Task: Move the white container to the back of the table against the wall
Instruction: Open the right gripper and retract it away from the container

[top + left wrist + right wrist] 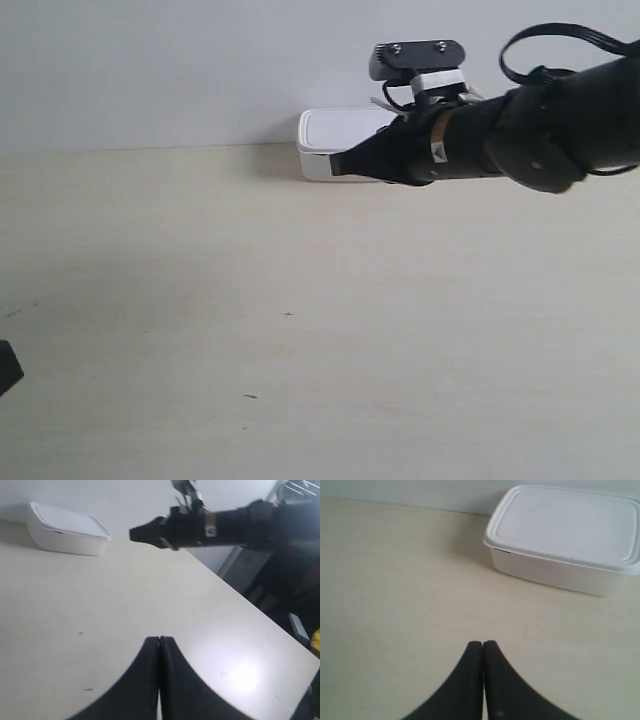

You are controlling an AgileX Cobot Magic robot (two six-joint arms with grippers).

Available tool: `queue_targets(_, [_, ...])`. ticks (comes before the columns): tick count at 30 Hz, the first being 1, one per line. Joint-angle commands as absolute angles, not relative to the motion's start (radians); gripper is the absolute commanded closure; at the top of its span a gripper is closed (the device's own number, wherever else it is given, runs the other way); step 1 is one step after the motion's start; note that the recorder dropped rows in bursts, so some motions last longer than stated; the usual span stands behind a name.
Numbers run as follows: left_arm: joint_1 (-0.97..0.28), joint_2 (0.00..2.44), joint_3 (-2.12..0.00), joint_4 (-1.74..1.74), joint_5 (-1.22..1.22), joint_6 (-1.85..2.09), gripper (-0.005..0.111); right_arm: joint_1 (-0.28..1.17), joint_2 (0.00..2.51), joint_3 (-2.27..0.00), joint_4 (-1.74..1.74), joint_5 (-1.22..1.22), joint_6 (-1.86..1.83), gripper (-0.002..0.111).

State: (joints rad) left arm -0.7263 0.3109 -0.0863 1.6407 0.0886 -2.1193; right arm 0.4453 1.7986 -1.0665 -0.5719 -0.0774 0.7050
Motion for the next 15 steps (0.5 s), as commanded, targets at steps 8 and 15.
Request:
queue_targets(8, [-0.731, 0.192, -0.017, 1.652, 0.237, -2.122, 0.107, 0.442, 1.400, -0.527, -0.375, -0.553, 0.704, 0.108])
queue_targets(15, [-0.731, 0.138, 0.000, 1.697, 0.244, -2.109, 0.107, 0.442, 1.136, -0.308, -0.369, -0.555, 0.702, 0.108])
